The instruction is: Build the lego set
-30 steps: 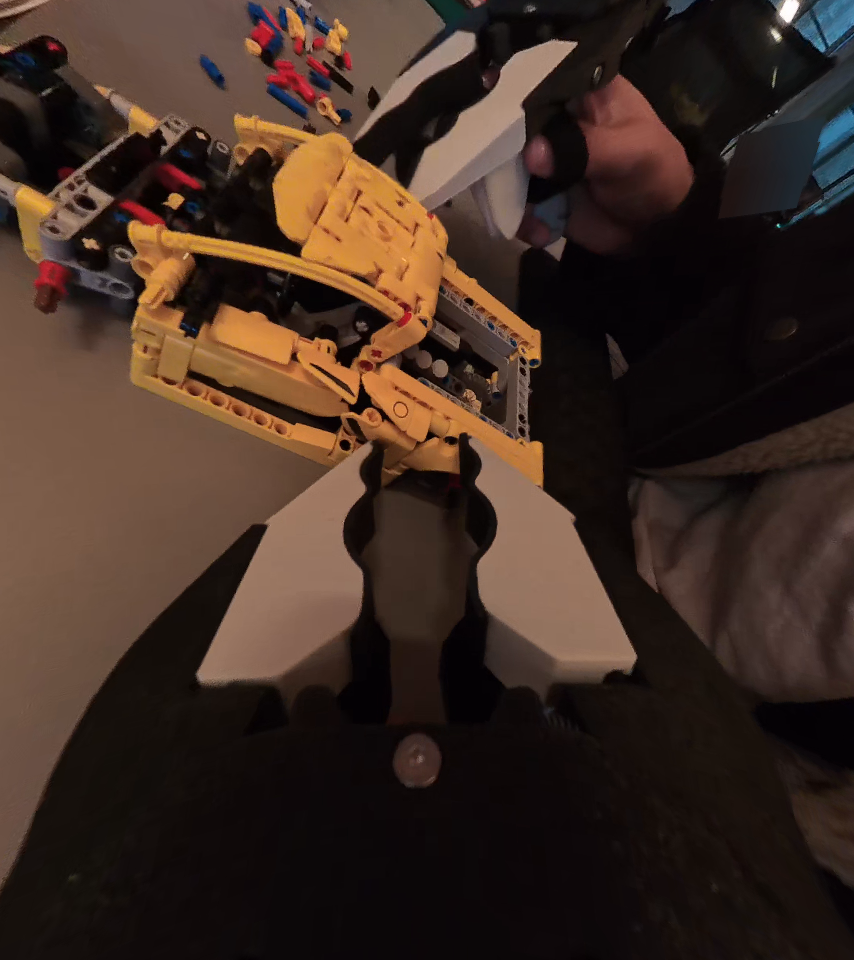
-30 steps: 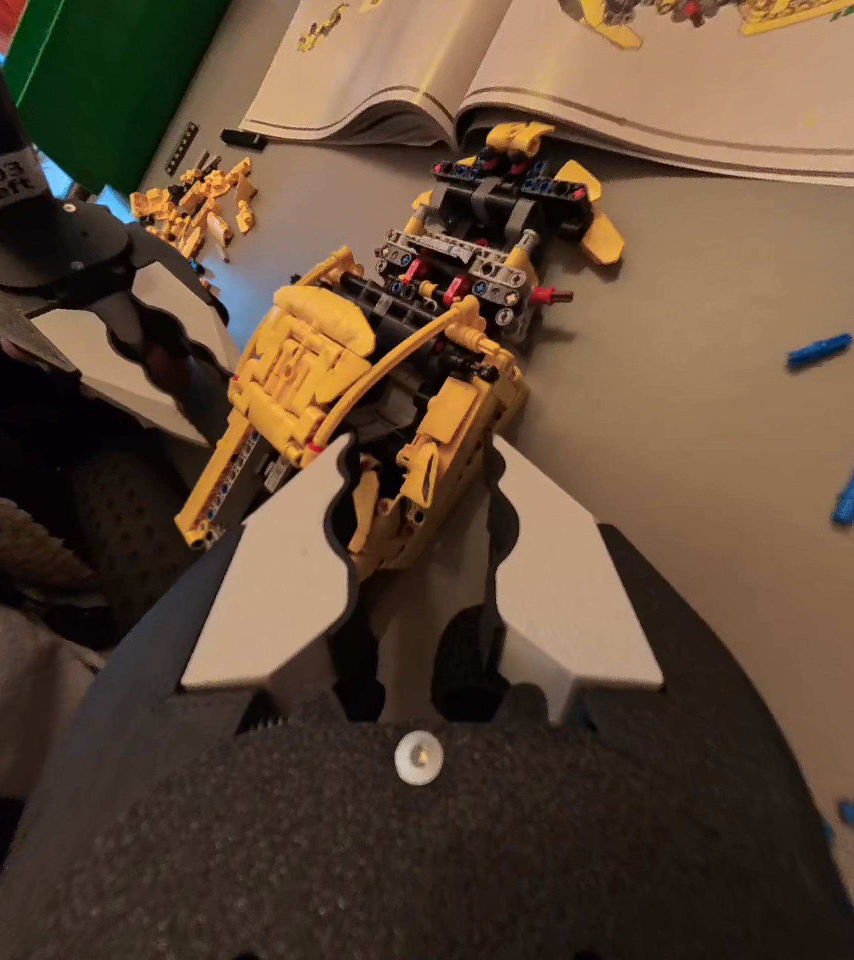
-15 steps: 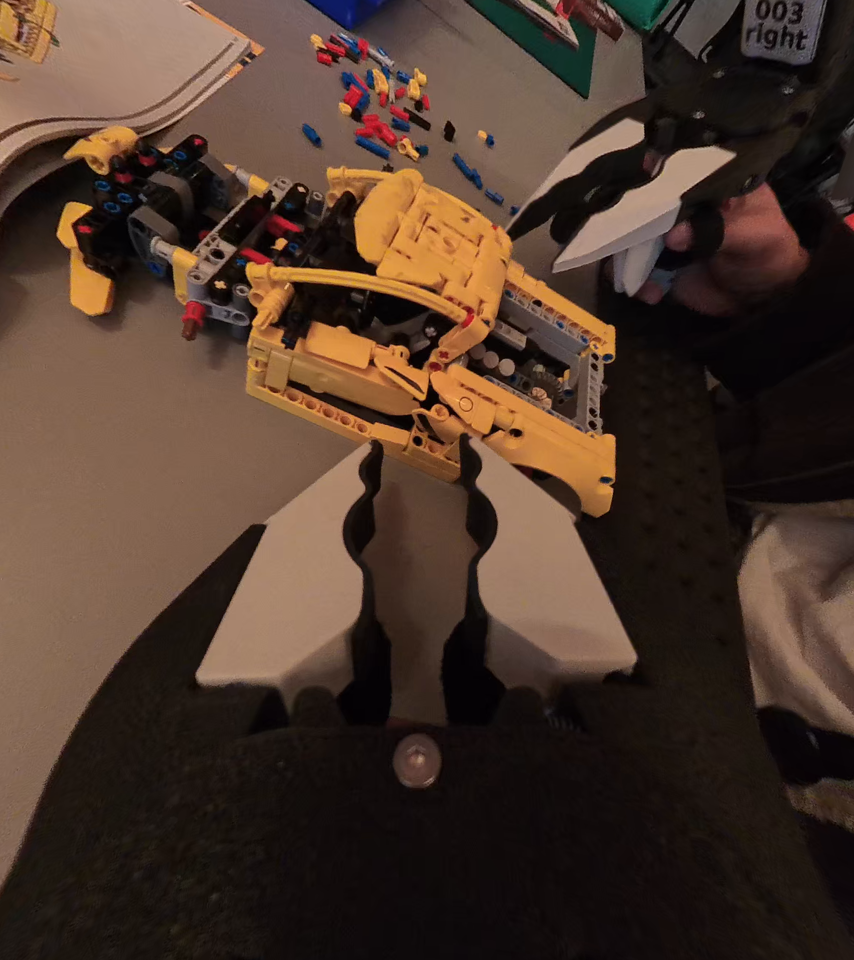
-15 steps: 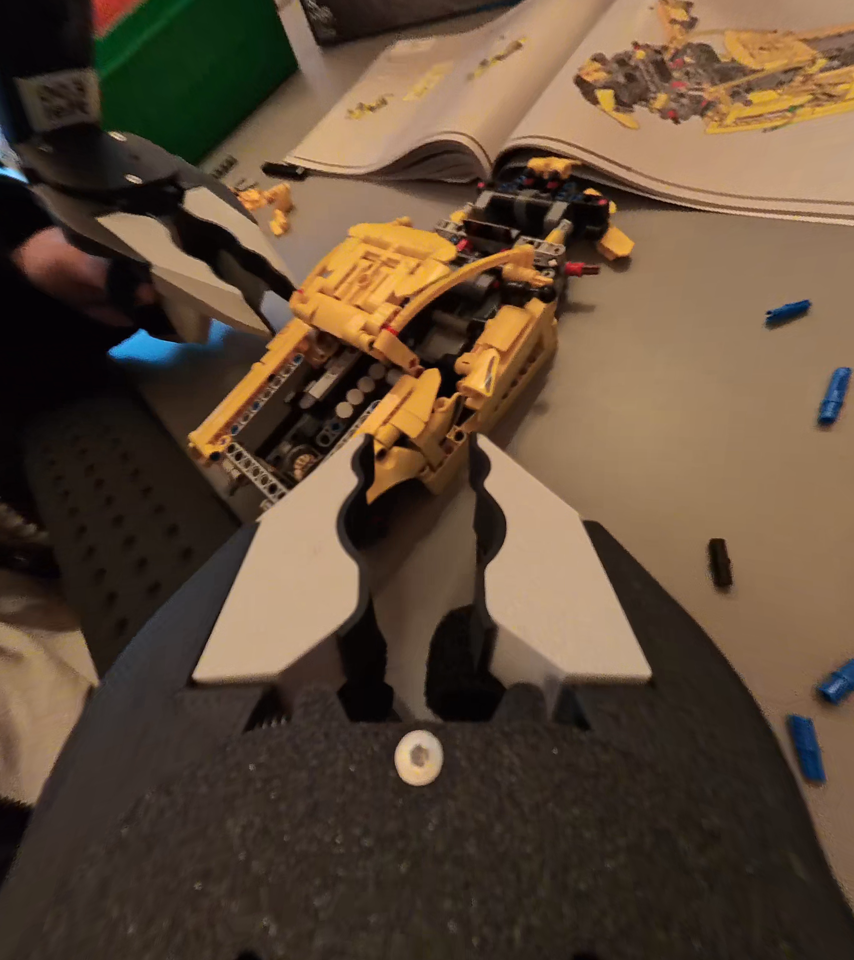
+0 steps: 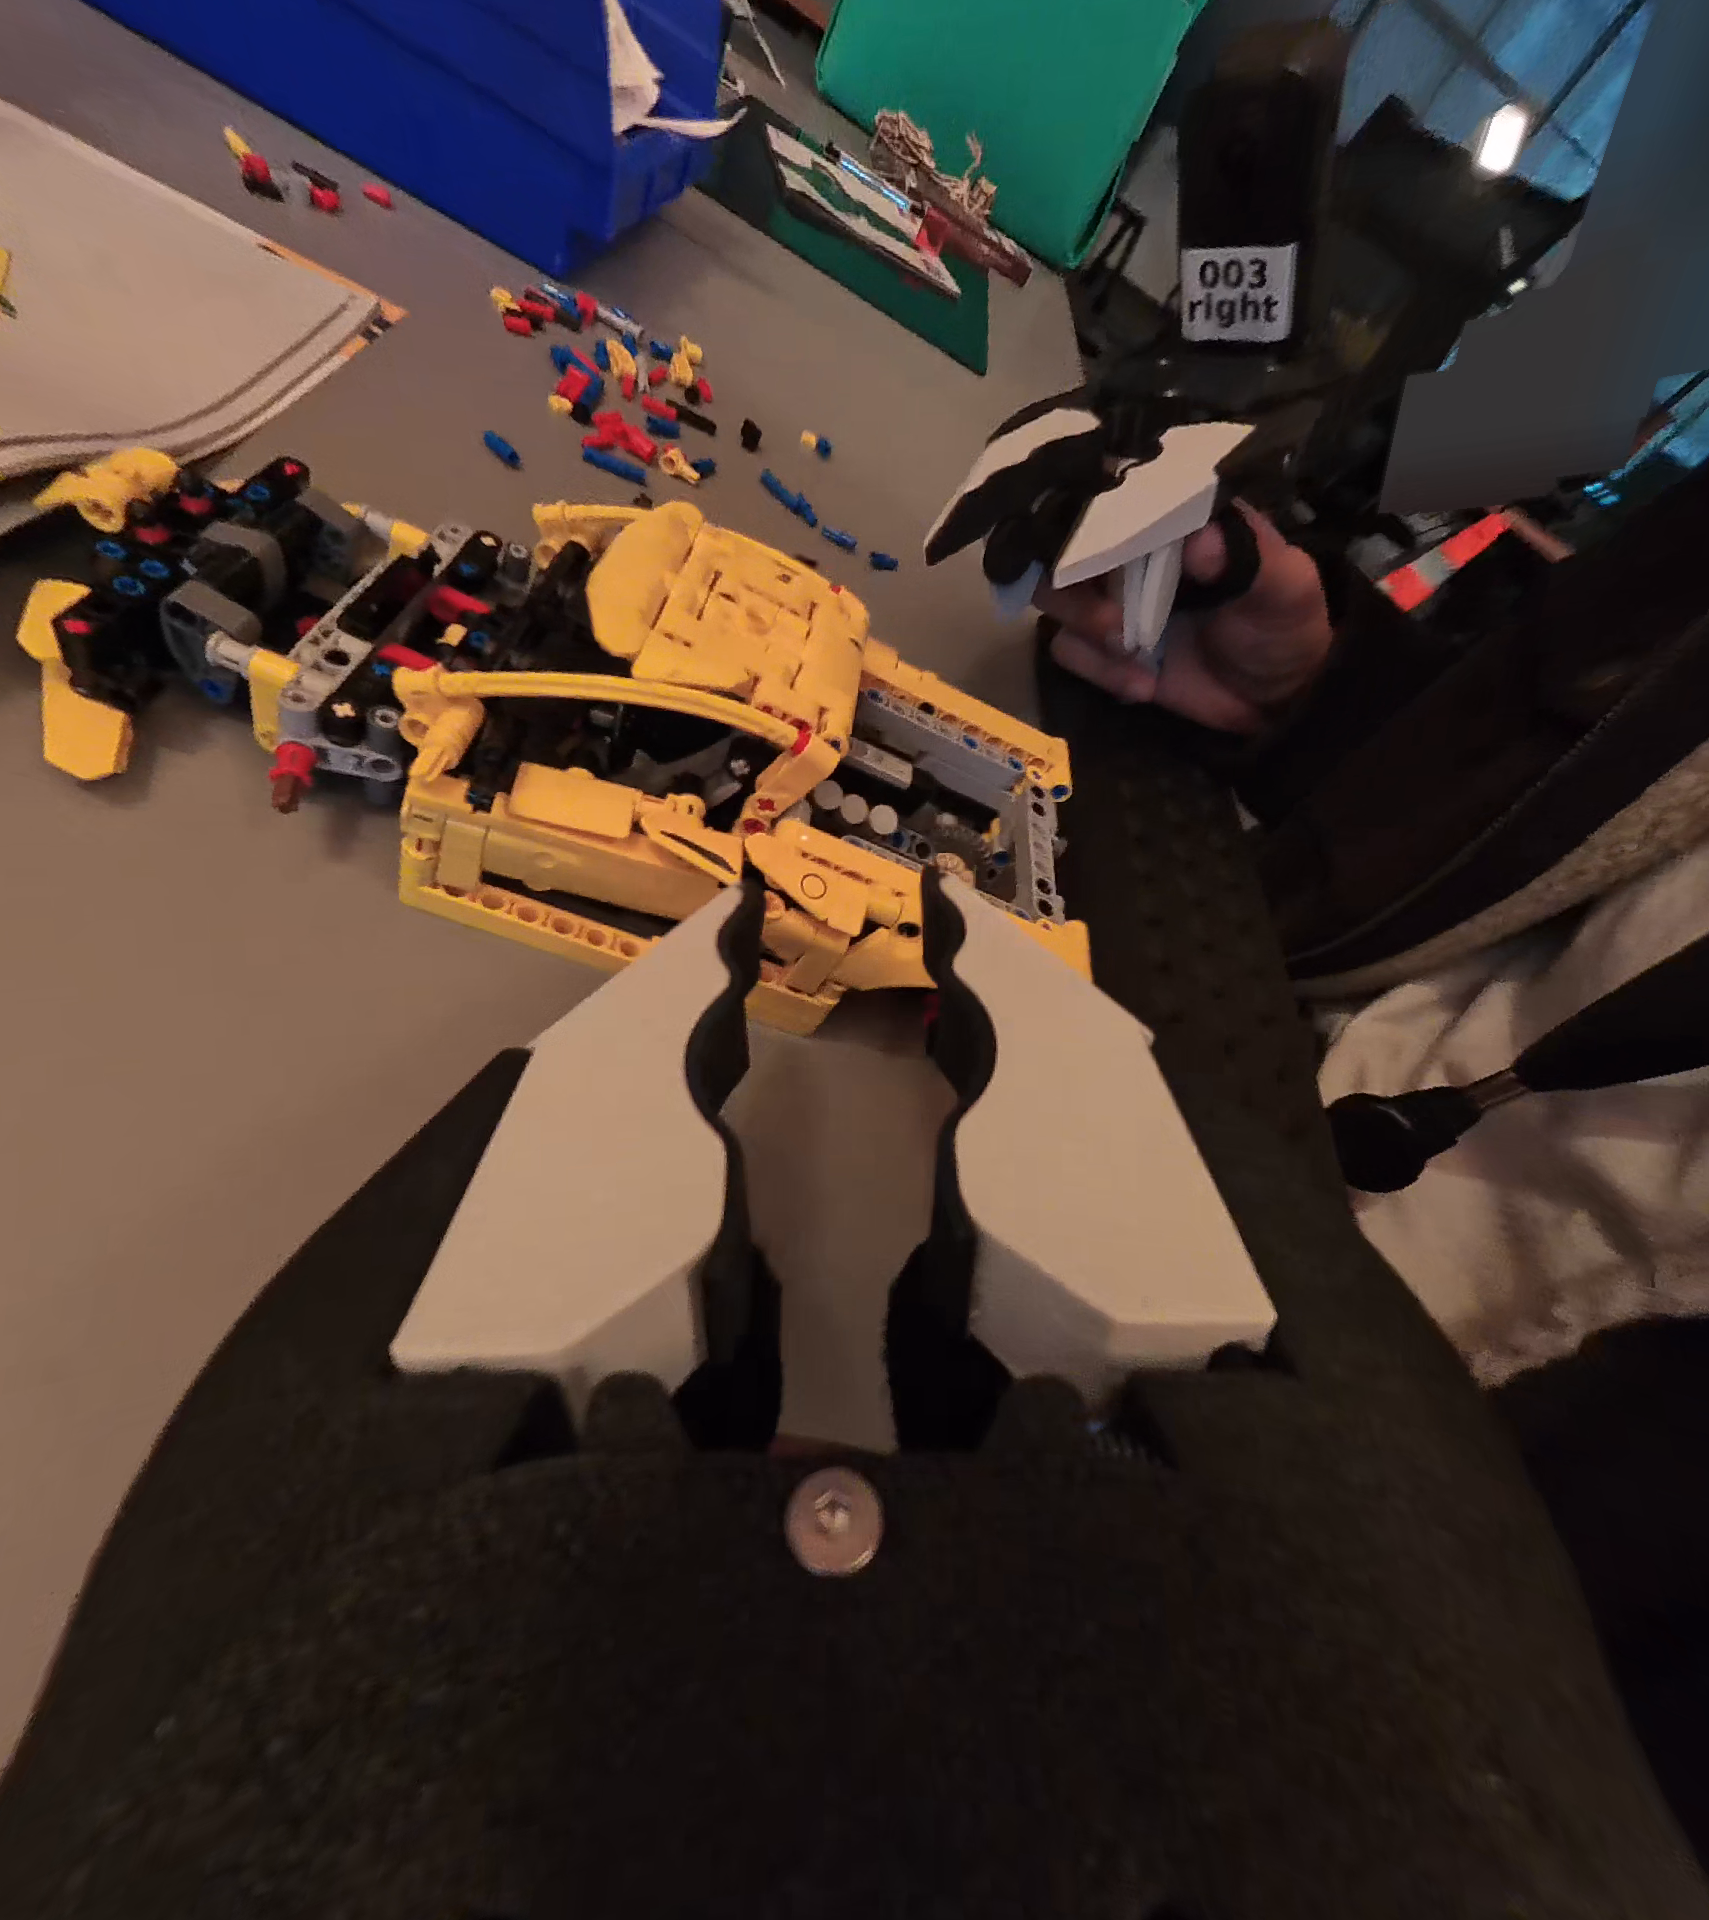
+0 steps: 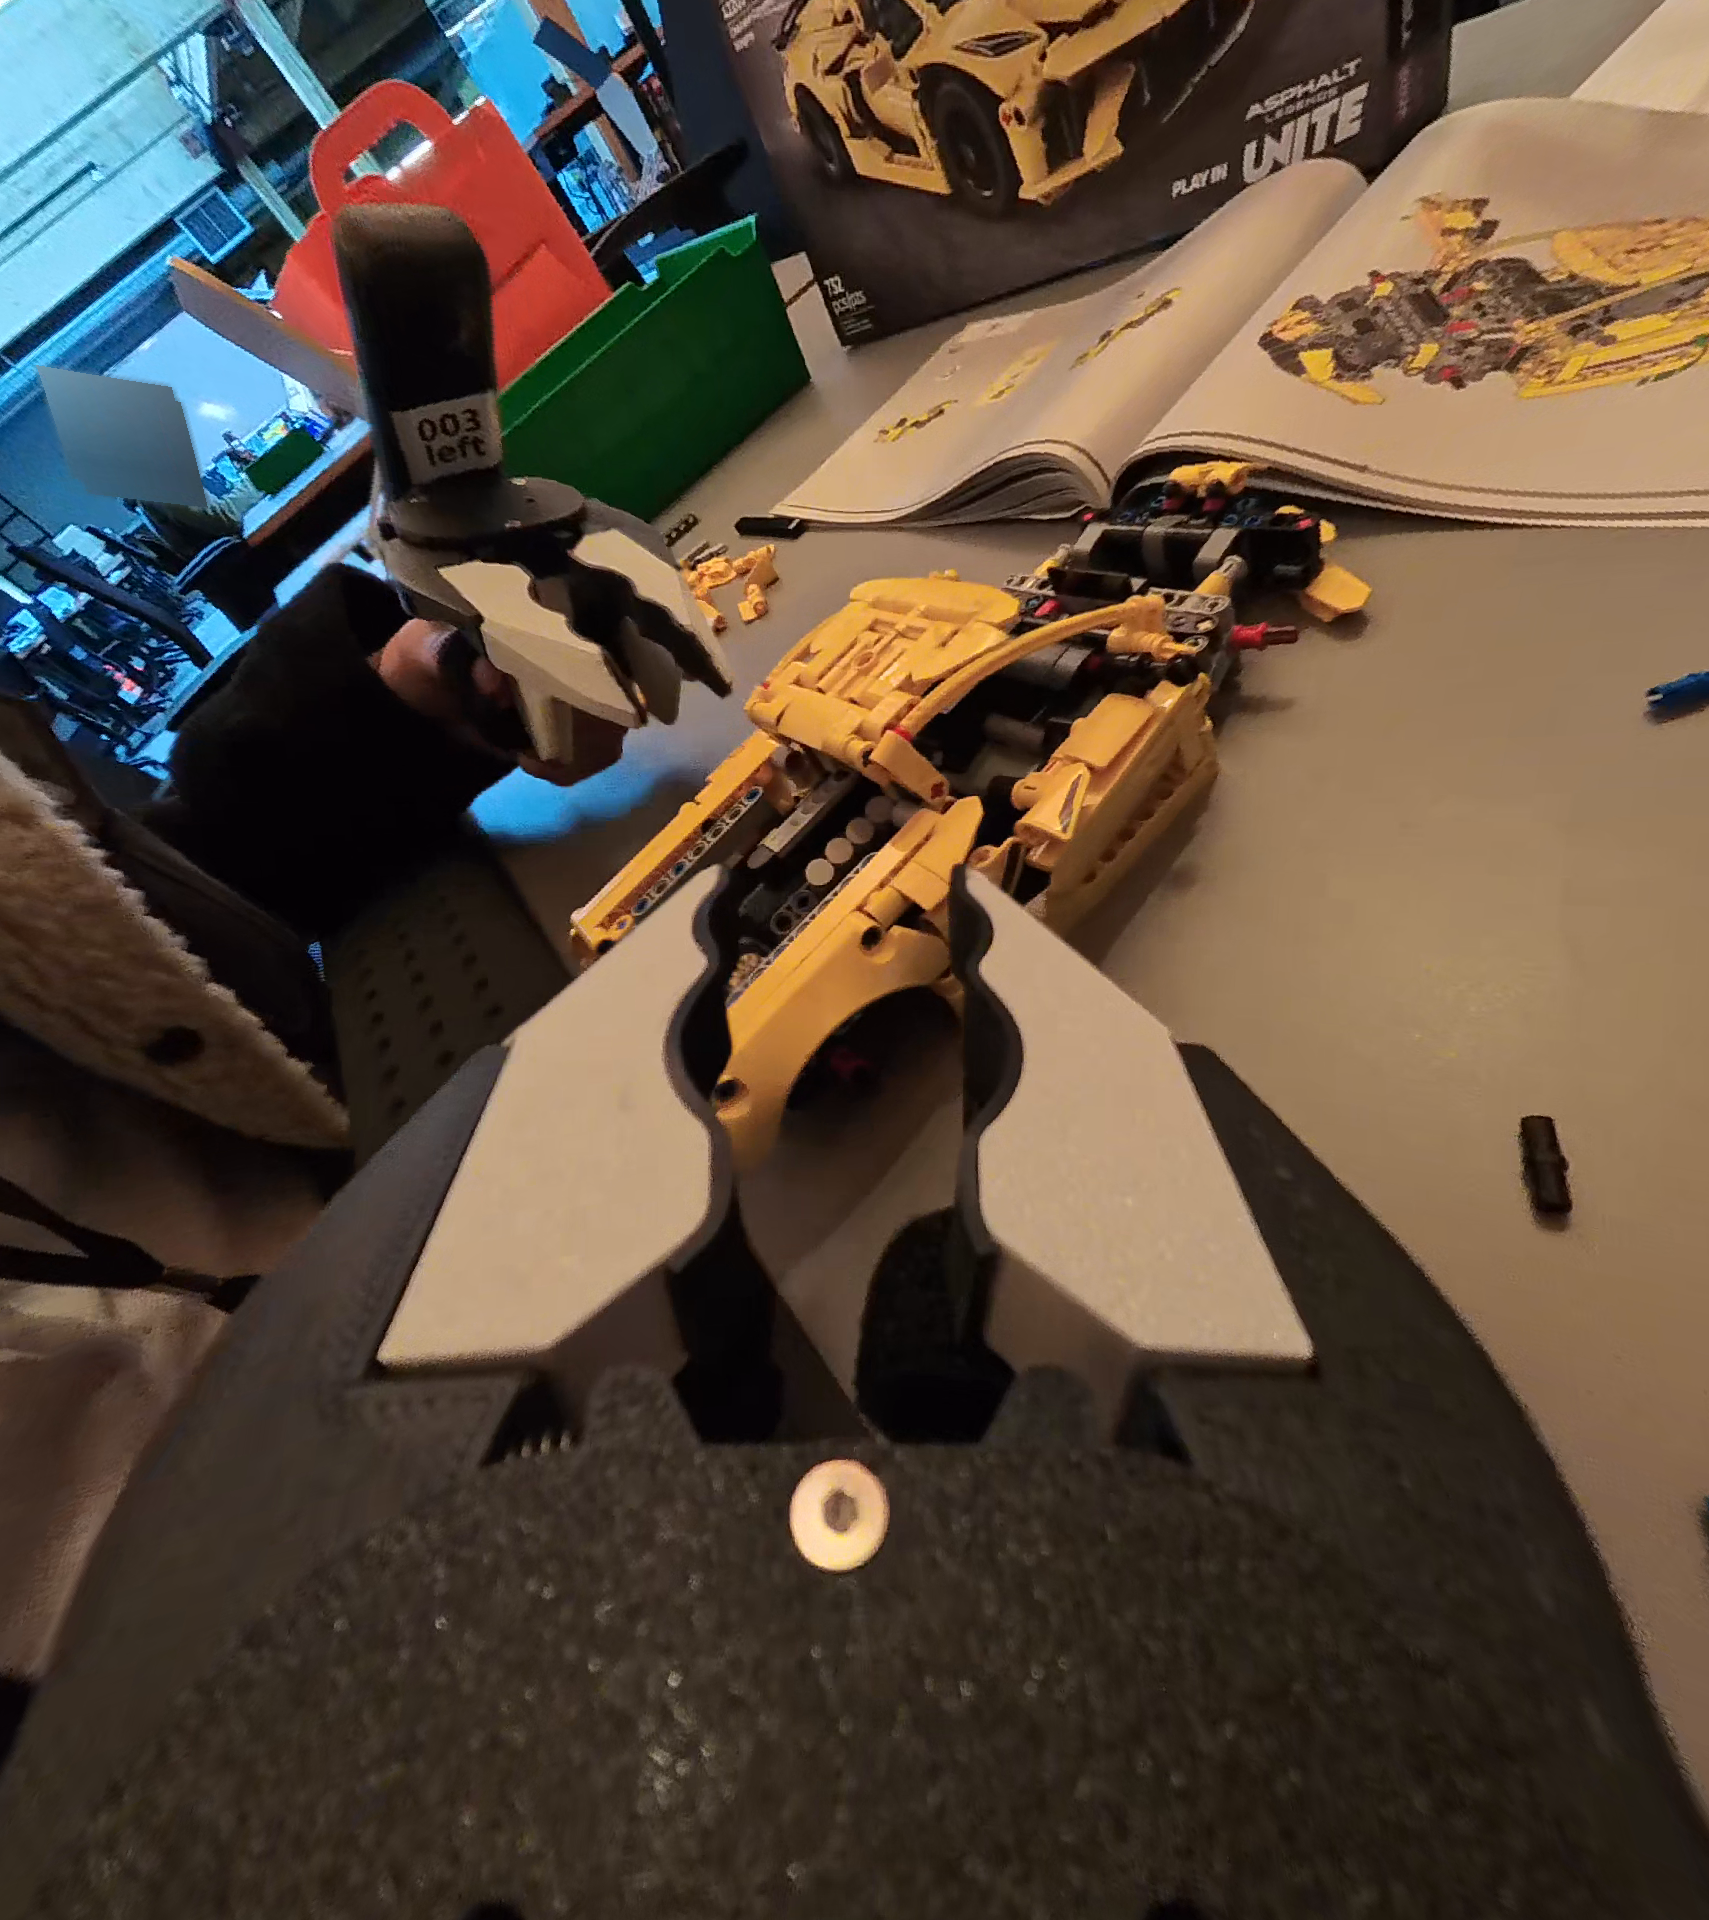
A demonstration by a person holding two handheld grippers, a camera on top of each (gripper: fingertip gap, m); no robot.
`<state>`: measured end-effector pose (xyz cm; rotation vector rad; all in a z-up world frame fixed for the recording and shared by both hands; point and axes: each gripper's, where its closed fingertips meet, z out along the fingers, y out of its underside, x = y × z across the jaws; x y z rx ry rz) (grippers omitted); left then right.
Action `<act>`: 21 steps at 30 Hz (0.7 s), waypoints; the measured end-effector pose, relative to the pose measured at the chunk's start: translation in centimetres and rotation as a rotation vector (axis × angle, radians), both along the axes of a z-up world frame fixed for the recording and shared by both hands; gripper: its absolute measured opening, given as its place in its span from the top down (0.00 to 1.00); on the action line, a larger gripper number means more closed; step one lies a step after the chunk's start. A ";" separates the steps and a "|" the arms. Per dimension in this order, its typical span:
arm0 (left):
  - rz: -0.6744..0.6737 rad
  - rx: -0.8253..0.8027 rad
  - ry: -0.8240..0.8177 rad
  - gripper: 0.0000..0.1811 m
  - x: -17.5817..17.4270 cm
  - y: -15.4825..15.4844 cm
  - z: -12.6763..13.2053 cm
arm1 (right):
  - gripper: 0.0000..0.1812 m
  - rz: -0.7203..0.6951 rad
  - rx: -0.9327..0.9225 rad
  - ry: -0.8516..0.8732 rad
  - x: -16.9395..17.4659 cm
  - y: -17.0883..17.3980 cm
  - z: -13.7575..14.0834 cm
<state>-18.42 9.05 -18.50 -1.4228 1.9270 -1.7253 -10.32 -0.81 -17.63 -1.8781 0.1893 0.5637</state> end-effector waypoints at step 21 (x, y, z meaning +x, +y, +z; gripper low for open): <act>0.079 0.190 0.064 0.83 -0.1 0.0 -2.1 | 0.82 -0.085 -0.070 0.047 3.1 2.1 -1.2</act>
